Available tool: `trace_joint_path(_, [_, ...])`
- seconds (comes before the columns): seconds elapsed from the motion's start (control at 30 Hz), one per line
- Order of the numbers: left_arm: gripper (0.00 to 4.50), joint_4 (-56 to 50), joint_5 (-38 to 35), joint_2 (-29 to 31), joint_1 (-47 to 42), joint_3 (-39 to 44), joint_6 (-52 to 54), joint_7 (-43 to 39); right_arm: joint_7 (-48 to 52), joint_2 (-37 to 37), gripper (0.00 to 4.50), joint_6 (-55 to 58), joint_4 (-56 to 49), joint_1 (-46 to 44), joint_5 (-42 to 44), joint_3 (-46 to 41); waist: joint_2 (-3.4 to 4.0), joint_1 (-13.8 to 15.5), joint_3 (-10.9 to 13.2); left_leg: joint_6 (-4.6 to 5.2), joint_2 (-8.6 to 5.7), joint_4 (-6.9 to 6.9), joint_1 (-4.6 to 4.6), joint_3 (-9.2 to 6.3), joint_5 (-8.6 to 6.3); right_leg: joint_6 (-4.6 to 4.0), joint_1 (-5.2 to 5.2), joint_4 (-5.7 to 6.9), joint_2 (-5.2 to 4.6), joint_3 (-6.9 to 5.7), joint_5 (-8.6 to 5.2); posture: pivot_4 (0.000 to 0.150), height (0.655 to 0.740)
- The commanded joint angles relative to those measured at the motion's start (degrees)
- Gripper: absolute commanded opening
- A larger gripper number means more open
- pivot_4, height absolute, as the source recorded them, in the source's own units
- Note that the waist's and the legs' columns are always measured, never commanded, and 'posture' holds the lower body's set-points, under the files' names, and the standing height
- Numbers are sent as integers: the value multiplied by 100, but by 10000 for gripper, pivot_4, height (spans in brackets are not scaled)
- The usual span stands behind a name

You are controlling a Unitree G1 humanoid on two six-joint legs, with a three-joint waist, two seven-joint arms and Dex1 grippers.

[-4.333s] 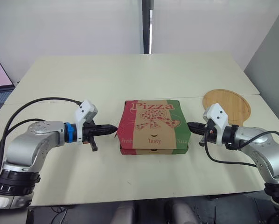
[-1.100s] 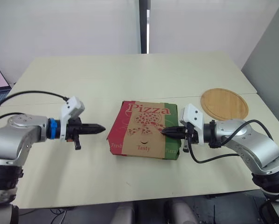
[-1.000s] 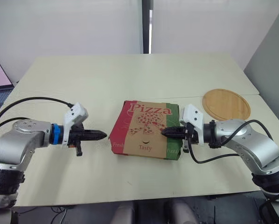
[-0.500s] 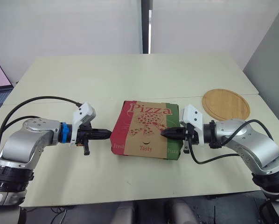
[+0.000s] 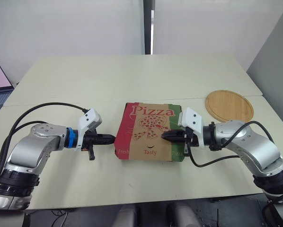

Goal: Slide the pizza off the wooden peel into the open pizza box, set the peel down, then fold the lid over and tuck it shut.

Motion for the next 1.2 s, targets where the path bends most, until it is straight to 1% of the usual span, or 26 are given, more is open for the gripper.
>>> trace_joint_path(0.03, [152,-80,-67,-17,48,175,-48,38,10,24,0,-84,-23,-12,-123,26,0,0,0,0,0,0,0,0,0,0,0,0,0,0,0,1500,7400])
trace_joint_path(0.1, [152,-37,-166,29,-9,282,-6,-15,10,25,0,-98,-21,-4,-171,51,0,0,0,0,0,0,0,0,0,0,0,0,0,0,0,1500,7400])
trace_joint_path(0.23, [152,155,-509,104,-466,519,242,-171,27,40,0,-100,-30,9,-230,62,0,7,0,0,1,1,-1,-2,0,0,0,0,1,-3,0,1500,7400])
trace_joint_path(0.33, [152,120,-658,86,-811,464,418,-302,52,51,0,-98,-21,10,-266,52,0,12,0,0,-1,4,-3,-3,0,0,1,0,0,-5,0,1500,7400])
trace_joint_path(0.4, [152,98,-531,20,-969,266,285,-351,57,61,0,-106,-11,2,-277,49,0,-5,0,0,-1,3,-1,-2,0,0,2,0,0,-4,0,1500,7400])
trace_joint_path(0.5, [152,167,-280,-305,-1141,-163,41,-325,46,101,0,-144,8,-10,-278,21,0,-6,0,-1,-1,1,0,-2,1,0,2,1,0,-4,0,1500,7400])
trace_joint_path(0.6, [152,334,84,-508,-1212,-581,-356,-399,4,183,0,-163,-20,-25,-219,-74,0,-8,0,-1,-1,3,-1,0,1,0,2,1,0,-2,0,1500,7400])
trace_joint_path(0.73, [152,578,249,-653,-1324,-720,-537,-451,-92,333,0,-137,-127,-52,-84,-286,0,-26,0,-2,0,2,-1,-2,1,0,0,2,2,-3,0,1500,7400])
trace_joint_path(0.83, [152,690,303,-672,-1401,-736,-588,-512,-55,283,0,21,-371,-40,231,-737,0,-21,0,-2,-1,1,-2,-2,1,0,-1,2,1,-3,0,1500,7400])
trace_joint_path(0.87, [0,722,319,-677,-1428,-739,-599,-529,-9,193,3783,53,-465,-8,325,-890,0,-19,0,-1,-1,2,-2,-2,1,0,-1,2,1,-3,0,1500,7400])
trace_joint_path(0.9, [0,752,330,-685,-1457,-739,-604,-544,39,97,5430,89,-563,32,417,-1034,0,-19,0,-1,-2,2,-3,-1,1,0,-1,1,1,-3,0,1500,7400])
trace_joint_path(0.93, [0,777,341,-696,-1489,-738,-601,-554,104,-15,8416,157,-680,83,557,-1183,0,-17,0,-2,-3,2,-3,-2,1,0,0,1,0,-3,0,1500,7400])
trace_joint_path(1.07, [0,844,381,-735,-1602,-733,-592,-585,538,-676,21667,504,-1259,389,1227,-1656,0,2,0,0,-2,3,-6,-6,0,0,1,-1,0,-7,0,1500,7400])
trace_joint_path(1.13, [0,868,390,-744,-1650,-734,-580,-605,681,-1000,28173,500,-1504,583,1310,-1723,-1,6,0,1,-2,4,-8,-7,0,0,2,-1,0,-8,0,1500,7400])
trace_joint_path(1.2, [0,877,394,-742,-1693,-735,-571,-637,716,-1313,35239,234,-1690,794,1017,-1587,-1,3,0,1,-2,5,-7,-7,0,0,4,-2,0,-9,0,1500,7400])
